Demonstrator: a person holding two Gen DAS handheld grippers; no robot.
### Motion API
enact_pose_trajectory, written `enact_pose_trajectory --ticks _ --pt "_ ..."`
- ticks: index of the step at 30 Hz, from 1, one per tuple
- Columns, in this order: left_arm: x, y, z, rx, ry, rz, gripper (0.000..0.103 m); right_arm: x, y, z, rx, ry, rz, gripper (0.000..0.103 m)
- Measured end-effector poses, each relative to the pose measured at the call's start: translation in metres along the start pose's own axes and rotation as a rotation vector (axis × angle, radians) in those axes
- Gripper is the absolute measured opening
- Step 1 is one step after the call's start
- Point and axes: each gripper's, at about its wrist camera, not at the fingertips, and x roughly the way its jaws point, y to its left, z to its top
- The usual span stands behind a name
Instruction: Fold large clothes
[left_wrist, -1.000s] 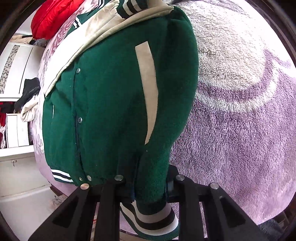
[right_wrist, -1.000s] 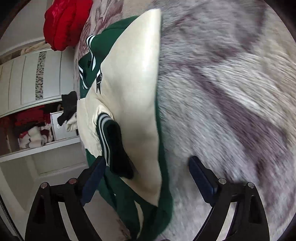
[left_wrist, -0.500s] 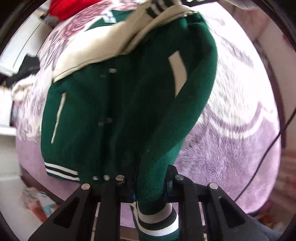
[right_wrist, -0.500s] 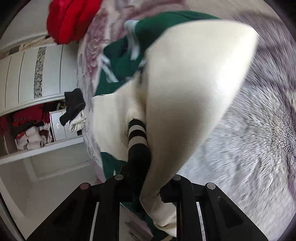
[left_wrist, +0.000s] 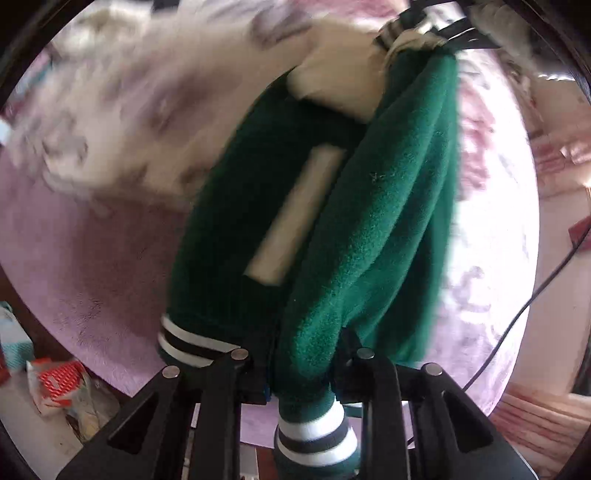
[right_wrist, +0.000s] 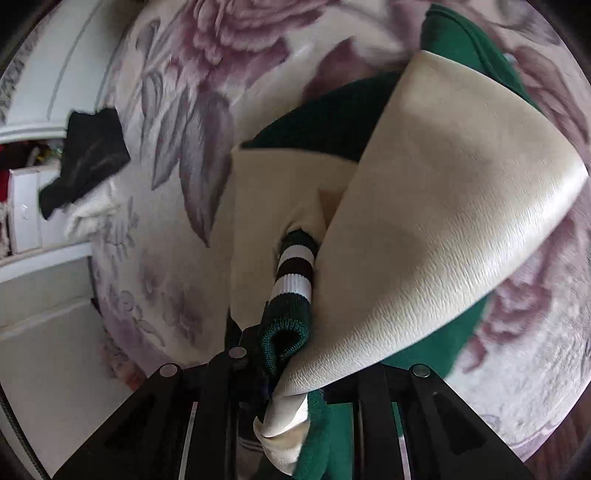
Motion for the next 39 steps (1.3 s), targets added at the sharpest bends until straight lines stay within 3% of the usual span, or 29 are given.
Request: enact_pose_trajectory --ticks 1,3,4,5,6,7,8,12,14,17,18,19,20,22,25,29,30,31,32,37,39 --pt "0.015 0.026 0.006 -0.039 0.042 -0.053 0.026 0.017 0.006 0.004 0.016 0.014 -0.022 0.022" --pt "0.037 0.067 0.011 -0.112 0.117 -0.140 0.035 0.044 0.019 0.011 0.034 0.059 -0.027 0.054" --pt "0.042 0.091 0.010 -0.159 0.134 -0.216 0.036 0.049 0.024 0.011 0.051 0.064 0.005 0.063" --pt "0.041 0.106 0.009 -0.188 0.135 -0.283 0.038 0.051 0.030 0.010 0.049 0.069 0.048 0.079" --pt "0.039 0.118 0.006 -0.212 0.132 -0.341 0.042 0.050 0.036 0.006 0.036 0.076 0.081 0.082" --pt "0.034 0.131 0.002 -0.224 0.119 -0.354 0.063 0.046 0.040 0.002 0.021 0.083 0.110 0.082" --pt "0.029 0.141 -0.003 -0.228 0.102 -0.346 0.073 0.041 0.041 -0.004 0.005 0.089 0.139 0.082" --pt "0.023 0.165 -0.017 -0.302 0.101 -0.420 0.073 0.002 0.033 -0.053 -0.069 0.047 0.200 0.082" --pt "0.031 0.158 -0.019 -0.323 0.116 -0.490 0.073 -0.010 0.020 -0.084 -0.119 0.007 0.146 0.082" --pt "0.039 0.133 -0.004 -0.238 0.128 -0.456 0.073 -0.015 -0.020 -0.142 -0.142 -0.024 0.033 0.082" --pt "0.041 0.115 0.001 -0.182 0.109 -0.403 0.073 -0.011 -0.035 -0.159 -0.130 -0.017 0.012 0.082" --pt "0.041 0.106 0.004 -0.148 0.091 -0.354 0.052 -0.006 -0.054 -0.178 -0.109 0.002 -0.005 0.082" --pt "0.040 0.095 0.007 -0.108 0.055 -0.267 0.022 0.001 -0.073 -0.196 -0.078 0.021 -0.011 0.082" --pt "0.038 0.091 0.006 -0.119 0.032 -0.236 0.017 0.017 -0.109 -0.232 0.004 0.060 0.003 0.082" --pt "0.026 0.103 -0.001 -0.175 -0.009 -0.283 0.014 0.057 -0.153 -0.287 0.131 0.163 0.076 0.082" --pt "0.022 0.117 -0.003 -0.204 -0.013 -0.295 0.014 0.122 -0.178 -0.352 0.259 0.310 0.230 0.082" --pt "0.022 0.122 -0.005 -0.203 -0.010 -0.294 0.014 0.138 -0.177 -0.369 0.275 0.321 0.285 0.062" --pt "0.021 0.119 -0.003 -0.199 -0.006 -0.288 0.013 0.145 -0.174 -0.379 0.269 0.321 0.287 0.027" --pt "0.019 0.119 -0.002 -0.200 -0.002 -0.275 0.013 0.150 -0.169 -0.389 0.272 0.314 0.264 0.015" --pt "0.014 0.126 -0.007 -0.193 0.000 -0.244 0.013 0.145 -0.140 -0.409 0.202 0.276 0.180 0.007" --pt "0.040 0.126 -0.006 -0.208 0.035 -0.229 0.014 0.161 -0.141 -0.409 0.180 0.302 0.154 0.007"
